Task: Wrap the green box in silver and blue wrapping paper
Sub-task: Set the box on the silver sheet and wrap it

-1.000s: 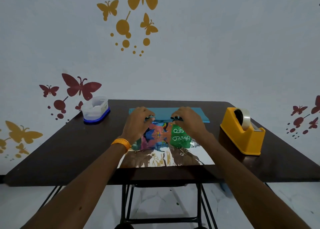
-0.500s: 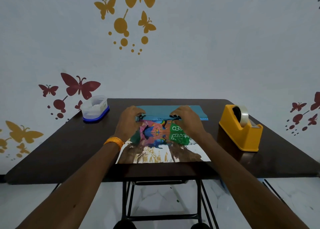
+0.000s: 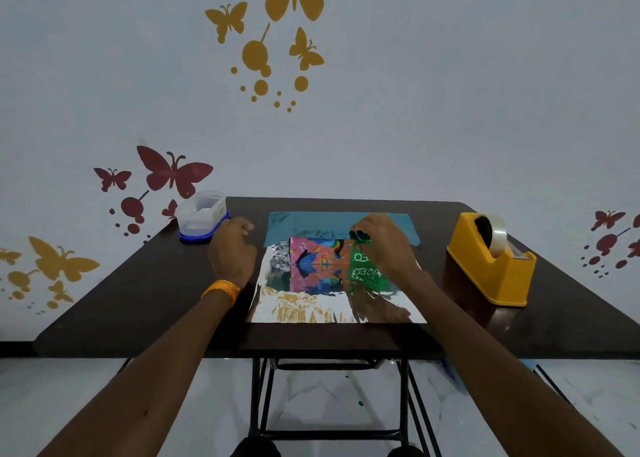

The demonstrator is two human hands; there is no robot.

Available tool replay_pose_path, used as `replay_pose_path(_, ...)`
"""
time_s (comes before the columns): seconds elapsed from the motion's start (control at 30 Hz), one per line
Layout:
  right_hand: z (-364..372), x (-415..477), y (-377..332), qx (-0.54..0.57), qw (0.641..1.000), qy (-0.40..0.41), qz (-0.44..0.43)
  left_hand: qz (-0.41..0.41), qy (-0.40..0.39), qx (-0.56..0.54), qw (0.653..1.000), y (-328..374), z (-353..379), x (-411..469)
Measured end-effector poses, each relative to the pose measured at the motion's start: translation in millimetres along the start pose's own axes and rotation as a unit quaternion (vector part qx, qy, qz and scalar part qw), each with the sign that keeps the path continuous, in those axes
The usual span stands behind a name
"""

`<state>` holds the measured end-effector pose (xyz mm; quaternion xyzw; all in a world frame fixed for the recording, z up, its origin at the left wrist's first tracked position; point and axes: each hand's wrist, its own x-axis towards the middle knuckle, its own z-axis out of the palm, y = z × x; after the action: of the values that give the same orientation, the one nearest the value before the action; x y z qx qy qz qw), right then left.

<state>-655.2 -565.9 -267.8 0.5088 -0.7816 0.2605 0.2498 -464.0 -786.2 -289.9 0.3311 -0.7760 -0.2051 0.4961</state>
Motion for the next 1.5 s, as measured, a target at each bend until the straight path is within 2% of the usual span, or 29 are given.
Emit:
replay_pose_path(0.13,1,-4,1,0.03,0.999,0.021,0.006,-0.033,0.07,-0.085,0.993,32,15,-4)
replay_pose_path(0.23,-8,-8,4,0.096,0.992,0.078,0.039,-0.157,0.099,-0.191,0.964,51,23,1)
replay_pose_path(0.33,-29,-13,14,0.21,0.95,0.165,0.164,-0.266,0.071,-0.27,0.923,56,30,4)
replay_pose_path(0.47,-51,-17,33,0.291,0.876,0.236,0.303,-0.356,0.025,-0.327,0.875,48,35,7)
replay_pose_path(0.6,-47,-25,49,0.359,0.827,0.164,0.401,-0.418,-0.044,-0.329,0.846,41,39,4)
replay_pose_path(0.67,-33,-29,51,0.37,0.815,0.144,0.422,-0.424,-0.074,-0.347,0.833,42,41,3)
replay_pose_path(0.77,-19,-30,44,0.443,0.759,0.106,0.465,-0.419,-0.087,-0.376,0.822,43,43,6)
replay_pose_path(0.83,-15,-29,40,0.452,0.742,0.085,0.488,-0.41,-0.1,-0.376,0.825,46,43,5)
replay_pose_path(0.93,-10,-28,45,0.413,0.761,0.102,0.49,-0.397,-0.107,-0.369,0.834,50,44,2)
replay_pose_path(1.1,-18,-26,55,0.333,0.828,0.141,0.428,-0.424,-0.08,-0.377,0.819,41,43,6)
replay_pose_path(1.17,-31,-27,53,0.318,0.843,0.162,0.404,-0.391,0.022,-0.309,0.866,50,33,1)
replay_pose_path(1.23,-44,-27,50,0.301,0.854,0.174,0.387,-0.263,0.143,-0.208,0.931,74,24,-6)
replay_pose_path(1.3,-60,-26,45,0.28,0.871,0.186,0.359,-0.136,0.163,-0.161,0.964,106,18,-16)
replay_pose_path(1.37,-79,-27,41,0.244,0.889,0.194,0.334,-0.048,0.102,-0.184,0.977,134,29,-25)
replay_pose_path(1.5,-113,-41,42,0.145,0.915,0.219,0.304,0.032,-0.155,-0.249,0.956,196,62,-55)
